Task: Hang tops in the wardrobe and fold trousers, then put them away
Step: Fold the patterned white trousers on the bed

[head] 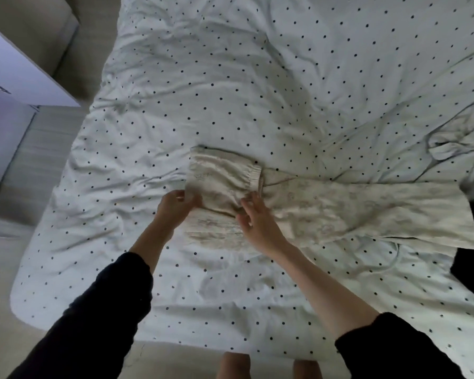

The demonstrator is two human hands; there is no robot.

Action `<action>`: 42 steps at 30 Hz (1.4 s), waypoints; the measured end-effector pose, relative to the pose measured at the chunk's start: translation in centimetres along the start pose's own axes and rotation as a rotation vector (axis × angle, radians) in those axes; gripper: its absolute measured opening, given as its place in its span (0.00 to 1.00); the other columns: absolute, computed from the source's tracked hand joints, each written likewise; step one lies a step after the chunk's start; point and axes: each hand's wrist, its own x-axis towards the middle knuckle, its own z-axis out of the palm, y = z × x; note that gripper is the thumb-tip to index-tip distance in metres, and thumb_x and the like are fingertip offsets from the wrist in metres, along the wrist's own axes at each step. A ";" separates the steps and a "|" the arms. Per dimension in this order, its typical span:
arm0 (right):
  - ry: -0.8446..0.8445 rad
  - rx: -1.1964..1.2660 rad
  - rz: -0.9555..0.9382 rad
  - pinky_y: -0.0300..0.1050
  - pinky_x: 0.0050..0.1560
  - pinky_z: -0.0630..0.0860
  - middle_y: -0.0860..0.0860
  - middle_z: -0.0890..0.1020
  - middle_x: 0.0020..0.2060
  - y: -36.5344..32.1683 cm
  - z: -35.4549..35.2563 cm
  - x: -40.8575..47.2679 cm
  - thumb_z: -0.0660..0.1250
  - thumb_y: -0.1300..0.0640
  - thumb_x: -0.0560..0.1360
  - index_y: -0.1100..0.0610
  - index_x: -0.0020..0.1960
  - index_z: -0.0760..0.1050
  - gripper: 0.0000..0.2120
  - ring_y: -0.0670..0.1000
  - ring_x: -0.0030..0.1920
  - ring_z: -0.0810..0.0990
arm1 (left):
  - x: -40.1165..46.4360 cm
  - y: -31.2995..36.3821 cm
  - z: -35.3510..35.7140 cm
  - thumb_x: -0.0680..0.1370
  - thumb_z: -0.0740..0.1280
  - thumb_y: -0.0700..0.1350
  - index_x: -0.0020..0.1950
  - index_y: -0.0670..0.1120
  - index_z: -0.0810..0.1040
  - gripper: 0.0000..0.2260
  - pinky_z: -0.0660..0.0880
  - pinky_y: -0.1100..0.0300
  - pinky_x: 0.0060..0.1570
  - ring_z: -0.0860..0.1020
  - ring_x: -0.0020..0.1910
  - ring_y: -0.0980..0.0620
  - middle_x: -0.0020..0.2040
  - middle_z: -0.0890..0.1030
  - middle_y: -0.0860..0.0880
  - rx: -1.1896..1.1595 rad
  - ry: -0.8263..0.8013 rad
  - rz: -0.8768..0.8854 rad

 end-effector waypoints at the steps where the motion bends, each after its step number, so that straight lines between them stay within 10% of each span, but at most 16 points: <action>1: 0.010 0.073 0.006 0.50 0.76 0.50 0.52 0.49 0.77 0.0 0.1 -0.1 0.51 0.51 0.83 0.55 0.75 0.58 0.22 0.52 0.77 0.45 | -0.1 0.3 0.0 0.75 0.69 0.45 0.51 0.39 0.79 0.09 0.72 0.58 0.38 0.75 0.43 0.47 0.43 0.78 0.44 -0.047 -0.029 -0.008; 7: -0.082 0.798 0.313 0.48 0.60 0.70 0.53 0.79 0.53 0.5 -2.9 -1.4 0.46 0.42 0.82 0.56 0.63 0.72 0.25 0.53 0.52 0.77 | -3.9 4.4 1.1 0.73 0.67 0.38 0.49 0.35 0.78 0.08 0.72 0.54 0.41 0.76 0.42 0.44 0.42 0.80 0.41 0.194 0.029 0.203; 15: 0.073 1.450 0.525 0.56 0.70 0.58 0.54 0.65 0.72 7.4 -9.9 -4.1 0.41 0.38 0.80 0.55 0.74 0.61 0.30 0.55 0.72 0.64 | -9.4 11.7 12.1 0.77 0.65 0.43 0.65 0.44 0.74 0.17 0.73 0.56 0.54 0.78 0.53 0.46 0.56 0.79 0.45 0.359 -0.059 0.486; 19: 0.238 1.328 0.613 0.55 0.70 0.58 0.54 0.65 0.72 14.7 -13.4 -6.9 0.43 0.40 0.81 0.56 0.74 0.61 0.29 0.55 0.71 0.65 | -9.0 11.9 19.3 0.78 0.66 0.47 0.69 0.44 0.70 0.21 0.70 0.59 0.60 0.76 0.59 0.47 0.63 0.77 0.44 0.359 -0.320 0.429; 23: 0.121 1.159 0.660 0.54 0.70 0.61 0.53 0.64 0.73 20.1 -13.7 -7.5 0.47 0.42 0.81 0.56 0.75 0.58 0.27 0.53 0.72 0.64 | -6.8 9.3 22.2 0.77 0.66 0.41 0.69 0.41 0.69 0.20 0.65 0.59 0.61 0.73 0.63 0.43 0.65 0.72 0.39 0.336 -0.028 0.300; 30: -0.085 0.891 0.519 0.53 0.74 0.58 0.52 0.59 0.75 21.4 -10.1 -4.8 0.45 0.42 0.82 0.55 0.77 0.54 0.27 0.50 0.74 0.58 | -3.6 4.8 24.5 0.72 0.73 0.49 0.72 0.39 0.61 0.35 0.66 0.51 0.63 0.68 0.66 0.41 0.66 0.70 0.39 0.352 0.012 0.106; 38: -0.032 1.078 0.522 0.53 0.66 0.67 0.54 0.66 0.72 22.9 -12.5 -6.1 0.41 0.41 0.81 0.56 0.74 0.61 0.29 0.54 0.69 0.68 | -4.7 8.5 24.1 0.73 0.71 0.52 0.53 0.42 0.75 0.17 0.68 0.58 0.38 0.76 0.45 0.47 0.44 0.78 0.48 0.256 0.141 0.097; 42: 0.117 1.178 0.558 0.51 0.61 0.71 0.53 0.74 0.64 24.5 -16.5 -8.6 0.43 0.41 0.81 0.58 0.71 0.65 0.29 0.52 0.60 0.74 | -8.3 14.4 26.6 0.74 0.70 0.50 0.60 0.42 0.75 0.18 0.76 0.54 0.46 0.78 0.46 0.47 0.46 0.79 0.49 0.163 -0.006 0.224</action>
